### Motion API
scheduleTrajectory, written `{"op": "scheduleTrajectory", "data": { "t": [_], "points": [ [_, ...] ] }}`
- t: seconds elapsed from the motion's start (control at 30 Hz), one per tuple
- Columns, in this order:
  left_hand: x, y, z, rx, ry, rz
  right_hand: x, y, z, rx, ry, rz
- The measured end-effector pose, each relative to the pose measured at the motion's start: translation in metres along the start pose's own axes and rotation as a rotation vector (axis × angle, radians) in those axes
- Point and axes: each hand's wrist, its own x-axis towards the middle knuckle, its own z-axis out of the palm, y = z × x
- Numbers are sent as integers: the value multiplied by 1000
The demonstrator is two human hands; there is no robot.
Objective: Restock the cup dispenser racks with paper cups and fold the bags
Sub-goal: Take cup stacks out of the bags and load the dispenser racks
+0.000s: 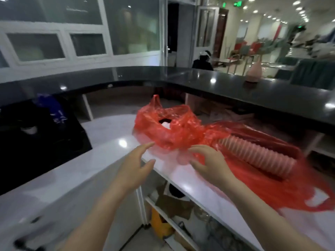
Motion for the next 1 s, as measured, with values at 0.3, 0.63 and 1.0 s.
{"op": "scheduleTrajectory", "data": {
  "t": [0.3,0.63,1.0],
  "points": [
    [96,63,146,-238,-127,177,-39,150,-75,-254,373,300],
    [234,95,194,6,-34,889,-65,251,-109,-503,256,757],
    [307,61,286,568,-986,863,-68,294,-95,434,547,1135]
  ]
}}
